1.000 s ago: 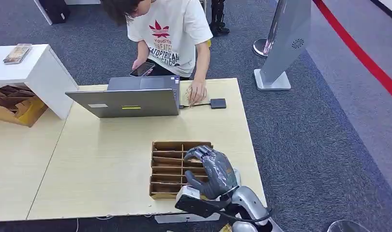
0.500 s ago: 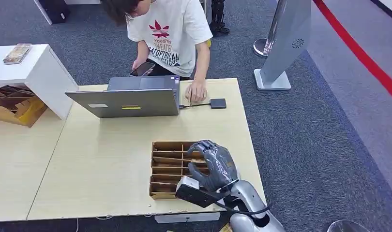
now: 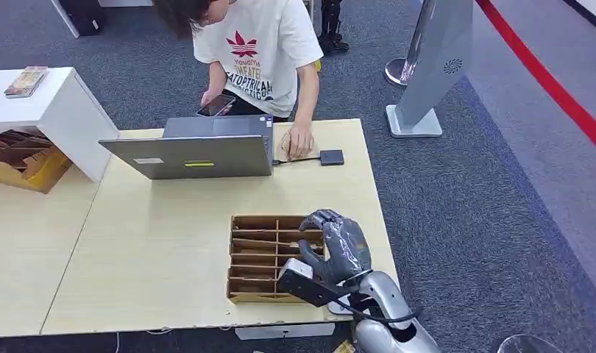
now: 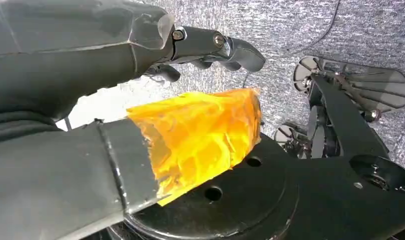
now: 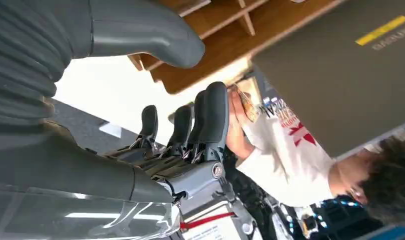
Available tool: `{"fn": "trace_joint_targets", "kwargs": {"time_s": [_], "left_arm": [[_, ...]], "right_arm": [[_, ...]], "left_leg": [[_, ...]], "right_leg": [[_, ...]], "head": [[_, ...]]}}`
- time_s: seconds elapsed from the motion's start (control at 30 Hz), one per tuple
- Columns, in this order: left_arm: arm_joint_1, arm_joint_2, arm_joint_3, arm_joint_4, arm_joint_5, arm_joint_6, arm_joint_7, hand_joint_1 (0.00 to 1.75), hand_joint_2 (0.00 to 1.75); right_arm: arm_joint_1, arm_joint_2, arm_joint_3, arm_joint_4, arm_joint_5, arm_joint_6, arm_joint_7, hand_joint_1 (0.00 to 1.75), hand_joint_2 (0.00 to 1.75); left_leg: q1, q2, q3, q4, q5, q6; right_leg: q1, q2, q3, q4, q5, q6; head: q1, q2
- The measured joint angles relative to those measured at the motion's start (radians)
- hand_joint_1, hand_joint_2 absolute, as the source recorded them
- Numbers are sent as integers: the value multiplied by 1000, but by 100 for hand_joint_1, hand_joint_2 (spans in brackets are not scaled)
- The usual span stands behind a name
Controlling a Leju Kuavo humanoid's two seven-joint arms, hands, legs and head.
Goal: Pass the card to the sensor for recognition and then transmit it.
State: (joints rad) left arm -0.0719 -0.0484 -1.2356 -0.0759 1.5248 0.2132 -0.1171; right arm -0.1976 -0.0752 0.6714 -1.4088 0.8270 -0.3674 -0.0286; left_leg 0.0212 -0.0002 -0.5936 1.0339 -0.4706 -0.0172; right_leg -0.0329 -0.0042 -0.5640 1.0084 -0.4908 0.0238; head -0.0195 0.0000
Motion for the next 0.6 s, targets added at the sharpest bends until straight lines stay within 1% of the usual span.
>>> {"fn": "trace_joint_targets", "kwargs": {"time_s": [0.1,0.3,0.6], "left_arm": [[0,0,0,0,0,-1,0,0,0],[0,0,0,0,0,-2,0,0,0],[0,0,0,0,0,-4,0,0,0]], "right_arm": [[8,0,-2,-33,-1,1,-6,87,175],[18,0,-1,-60,-11,16,-7,91,175],[17,0,19,-38,-14,42,-16,89,175]], "left_leg": [[0,0,0,0,0,0],[0,0,0,0,0,0],[0,0,0,0,0,0]], "right_leg": [[0,0,0,0,0,0],[0,0,0,0,0,0],[0,0,0,0,0,0]], "head": [[0,0],[0,0],[0,0]]}}
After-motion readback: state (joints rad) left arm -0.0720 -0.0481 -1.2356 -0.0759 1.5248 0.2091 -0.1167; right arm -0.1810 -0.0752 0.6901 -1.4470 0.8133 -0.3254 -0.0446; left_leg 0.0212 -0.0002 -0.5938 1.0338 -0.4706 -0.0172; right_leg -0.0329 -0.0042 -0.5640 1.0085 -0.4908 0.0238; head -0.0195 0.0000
